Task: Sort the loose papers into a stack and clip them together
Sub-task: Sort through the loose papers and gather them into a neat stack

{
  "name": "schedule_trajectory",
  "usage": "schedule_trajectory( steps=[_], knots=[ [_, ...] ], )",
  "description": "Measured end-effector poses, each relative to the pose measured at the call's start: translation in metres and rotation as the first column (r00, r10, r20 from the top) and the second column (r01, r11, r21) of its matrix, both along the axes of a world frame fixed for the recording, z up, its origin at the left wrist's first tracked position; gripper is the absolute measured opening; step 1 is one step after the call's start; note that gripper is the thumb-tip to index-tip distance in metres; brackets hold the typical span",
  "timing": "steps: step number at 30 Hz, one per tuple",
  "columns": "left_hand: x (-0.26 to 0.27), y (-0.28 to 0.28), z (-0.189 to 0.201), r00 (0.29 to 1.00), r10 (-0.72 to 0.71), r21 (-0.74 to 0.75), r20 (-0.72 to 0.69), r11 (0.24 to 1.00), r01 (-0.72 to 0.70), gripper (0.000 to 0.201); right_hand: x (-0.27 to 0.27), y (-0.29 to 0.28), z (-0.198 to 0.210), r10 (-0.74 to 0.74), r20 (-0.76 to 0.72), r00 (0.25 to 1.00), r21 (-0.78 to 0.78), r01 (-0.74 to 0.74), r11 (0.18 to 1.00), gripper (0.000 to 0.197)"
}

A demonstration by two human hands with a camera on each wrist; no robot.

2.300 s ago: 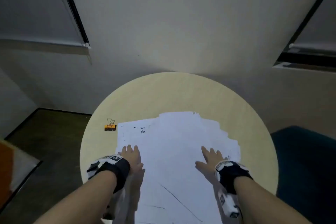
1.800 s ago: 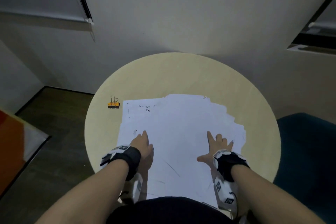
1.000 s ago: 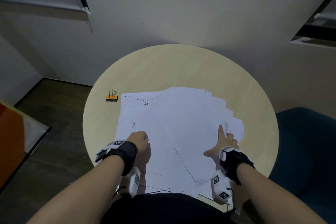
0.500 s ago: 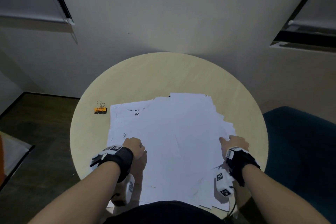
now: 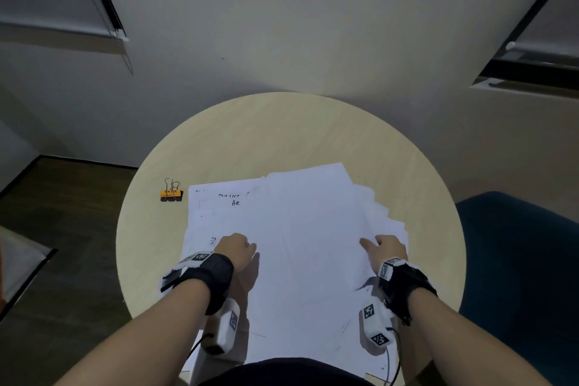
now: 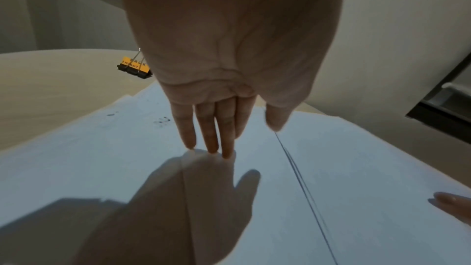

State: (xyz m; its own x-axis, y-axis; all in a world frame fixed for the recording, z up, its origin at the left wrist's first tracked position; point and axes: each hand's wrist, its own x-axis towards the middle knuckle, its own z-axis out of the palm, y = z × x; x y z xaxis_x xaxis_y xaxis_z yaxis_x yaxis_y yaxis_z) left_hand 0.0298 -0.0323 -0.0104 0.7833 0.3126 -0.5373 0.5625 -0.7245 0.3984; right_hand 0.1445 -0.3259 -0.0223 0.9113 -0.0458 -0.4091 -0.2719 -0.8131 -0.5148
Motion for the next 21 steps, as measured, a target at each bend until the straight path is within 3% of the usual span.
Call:
schedule_trajectory(
  steps=[1, 3, 5, 7, 9, 10, 13, 15, 16, 17, 19, 21],
  knots=[
    [0.002, -0.001, 0.002, 1.000, 0.019, -0.061, -0.004, 0.998, -0.019, 0.033, 0.001, 0.002, 0.004, -0.029, 0.056, 0.998, 0.000, 0.029, 1.000, 0.049],
    [0.006, -0.007, 0.010, 0.998, 0.059, -0.247, -0.027, 0.967, -0.064, 0.064, -0.001, 0.007, 0.012, -0.070, 0.217, 0.974, 0.056, 0.059, 0.997, 0.039],
    [0.011, -0.015, 0.021, 0.996, 0.086, -0.427, -0.011, 0.901, -0.083, 0.093, -0.007, 0.019, 0.022, -0.034, 0.386, 0.922, 0.159, -0.031, 0.987, 0.025],
    [0.019, -0.024, 0.032, 0.989, 0.145, -0.557, 0.040, 0.825, -0.099, 0.103, -0.015, 0.031, 0.029, 0.104, 0.477, 0.873, 0.172, -0.209, 0.963, 0.033],
    [0.027, -0.031, 0.047, 0.975, 0.208, -0.671, 0.078, 0.734, -0.103, 0.098, -0.027, 0.043, 0.032, 0.340, 0.550, 0.763, 0.073, -0.450, 0.890, 0.047],
    [0.030, -0.031, 0.051, 0.967, 0.235, -0.696, 0.096, 0.711, -0.104, 0.092, -0.034, 0.050, 0.034, 0.441, 0.607, 0.661, -0.007, -0.551, 0.835, 0.050],
    [0.037, -0.030, 0.063, 0.907, 0.386, -0.745, 0.165, 0.651, -0.141, 0.036, -0.051, 0.063, 0.026, 0.708, 0.631, 0.318, -0.257, -0.775, 0.577, 0.050],
    [0.038, -0.021, 0.062, 0.850, 0.477, -0.710, 0.224, 0.677, -0.193, 0.013, -0.056, 0.066, 0.022, 0.826, 0.528, 0.199, -0.374, -0.819, 0.436, 0.038],
    [0.037, -0.015, 0.061, 0.832, 0.497, -0.685, 0.248, 0.697, -0.212, 0.010, -0.058, 0.067, 0.022, 0.844, 0.499, 0.196, -0.386, -0.822, 0.419, 0.042],
    [0.034, -0.010, 0.064, 0.817, 0.509, -0.691, 0.270, 0.693, -0.204, 0.013, -0.059, 0.067, 0.021, 0.830, 0.499, 0.251, -0.333, -0.829, 0.450, 0.054],
    [0.028, -0.002, 0.074, 0.824, 0.496, -0.742, 0.274, 0.654, -0.147, 0.019, -0.060, 0.067, 0.034, 0.698, 0.458, 0.551, -0.069, -0.761, 0.645, 0.062],
    [0.026, 0.005, 0.089, 0.866, 0.413, -0.765, 0.281, 0.642, -0.057, 0.019, -0.047, 0.068, 0.045, 0.395, 0.404, 0.825, 0.267, -0.519, 0.812, 0.061]
  ],
)
